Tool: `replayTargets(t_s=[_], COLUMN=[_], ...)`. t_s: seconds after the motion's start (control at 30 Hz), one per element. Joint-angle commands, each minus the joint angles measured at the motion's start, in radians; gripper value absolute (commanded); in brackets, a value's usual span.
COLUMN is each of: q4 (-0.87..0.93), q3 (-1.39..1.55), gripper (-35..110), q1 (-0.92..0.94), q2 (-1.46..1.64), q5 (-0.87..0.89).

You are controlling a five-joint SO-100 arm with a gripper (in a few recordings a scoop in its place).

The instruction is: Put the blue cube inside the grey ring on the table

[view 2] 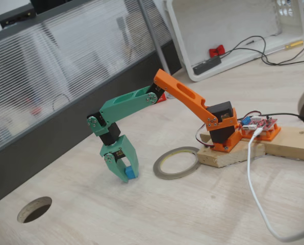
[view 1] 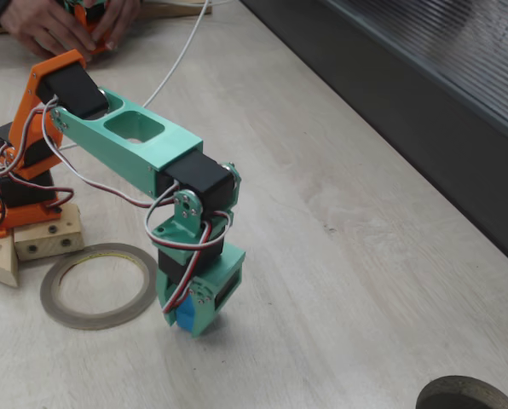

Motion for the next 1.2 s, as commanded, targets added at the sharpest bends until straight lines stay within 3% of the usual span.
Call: replayTargets(t_s=[0.0, 0.47, 0.87, 1.17], q4=[0.012, 0.02, 0.026, 0.026], q3=[-0.012, -0.012, 0.0, 0.002], gripper=[7, 7, 7, 7], q1=[0.011, 0.011, 0.011, 0.011], q2=[0.018, 0.034, 0.353, 0.359], q5=[0.014, 0.009, 0.009, 0.011])
